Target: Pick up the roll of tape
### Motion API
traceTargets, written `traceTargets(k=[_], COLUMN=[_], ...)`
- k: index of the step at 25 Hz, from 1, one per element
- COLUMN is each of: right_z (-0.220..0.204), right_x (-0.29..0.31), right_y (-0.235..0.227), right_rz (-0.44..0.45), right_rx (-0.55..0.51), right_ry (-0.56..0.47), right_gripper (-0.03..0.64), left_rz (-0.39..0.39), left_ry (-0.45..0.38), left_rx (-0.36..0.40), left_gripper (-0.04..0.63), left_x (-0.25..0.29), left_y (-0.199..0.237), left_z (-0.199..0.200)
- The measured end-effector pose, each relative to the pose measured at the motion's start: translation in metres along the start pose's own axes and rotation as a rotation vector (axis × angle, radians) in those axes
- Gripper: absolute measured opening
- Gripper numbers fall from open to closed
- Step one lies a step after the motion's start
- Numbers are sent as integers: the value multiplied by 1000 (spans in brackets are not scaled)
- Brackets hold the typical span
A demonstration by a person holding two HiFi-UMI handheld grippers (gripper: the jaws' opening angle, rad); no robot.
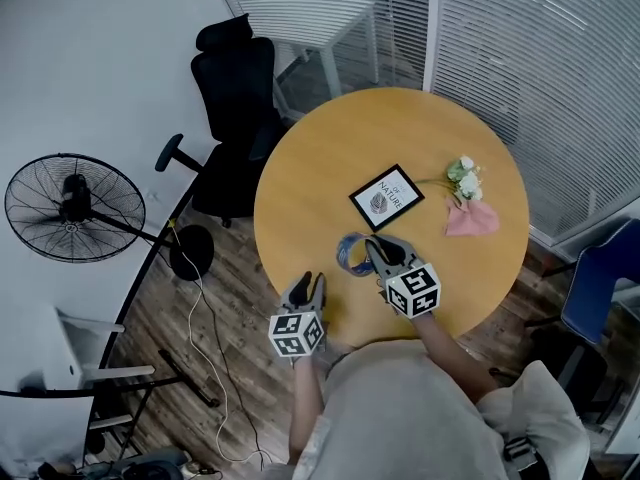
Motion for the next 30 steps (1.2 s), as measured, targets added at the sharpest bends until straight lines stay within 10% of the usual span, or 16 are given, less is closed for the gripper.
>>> traceTargets(k=[30], right_z=[-9], right_x=[-13], right_y=[-25], right_rz=[-4], right_rx=[41], right_ry=[33], right_gripper=[48], left_rz=[-14], left_ry=[-53], left_rx=[31], left_gripper=[9], left_x=[11], left_y=[-12], left_z=[13])
Point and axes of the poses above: the fingertips, and each gripper's own axes: x forward along the fingers, y to its left, z out of its top, the point moved 8 cm from there along -x, backward along the fingers, and after that the axes turned 3 degrees about -y, right-handed, at the moved point
